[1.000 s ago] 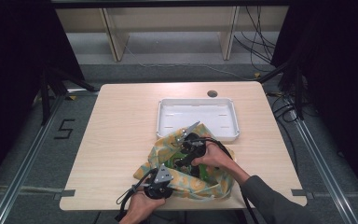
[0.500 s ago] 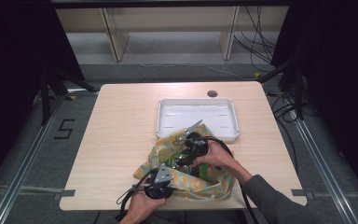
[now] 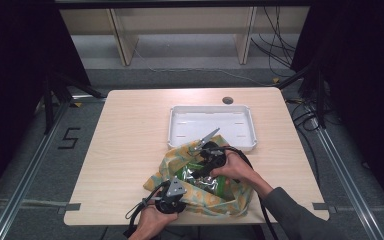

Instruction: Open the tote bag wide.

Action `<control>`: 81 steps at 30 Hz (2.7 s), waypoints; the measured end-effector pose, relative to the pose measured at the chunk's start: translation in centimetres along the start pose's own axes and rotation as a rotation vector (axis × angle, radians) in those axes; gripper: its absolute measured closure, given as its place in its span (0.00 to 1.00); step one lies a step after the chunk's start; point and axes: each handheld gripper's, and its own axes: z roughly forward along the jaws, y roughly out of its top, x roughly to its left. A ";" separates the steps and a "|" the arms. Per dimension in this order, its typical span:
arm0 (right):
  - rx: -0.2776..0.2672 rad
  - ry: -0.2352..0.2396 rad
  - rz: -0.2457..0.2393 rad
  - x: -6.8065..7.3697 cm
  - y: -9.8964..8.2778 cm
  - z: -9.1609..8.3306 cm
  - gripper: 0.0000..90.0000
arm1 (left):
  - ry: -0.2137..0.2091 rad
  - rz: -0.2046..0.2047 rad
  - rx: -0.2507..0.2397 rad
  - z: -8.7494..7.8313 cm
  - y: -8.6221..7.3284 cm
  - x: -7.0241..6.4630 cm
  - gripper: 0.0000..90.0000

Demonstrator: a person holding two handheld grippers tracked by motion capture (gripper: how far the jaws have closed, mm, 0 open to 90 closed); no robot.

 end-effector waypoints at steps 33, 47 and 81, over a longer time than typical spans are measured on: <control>0.006 0.115 0.027 2.1 0.3 -1.9 0.84 | -0.002 -0.037 0.007 0.0 0.0 0.0 1.00; -0.019 0.068 -0.028 2.6 0.4 -3.3 0.84 | -0.050 -0.032 0.005 -2.6 0.4 -0.7 0.82; -0.159 0.001 -0.025 2.3 0.0 -9.3 0.84 | 0.054 -0.018 -0.015 -8.3 -0.5 0.1 0.47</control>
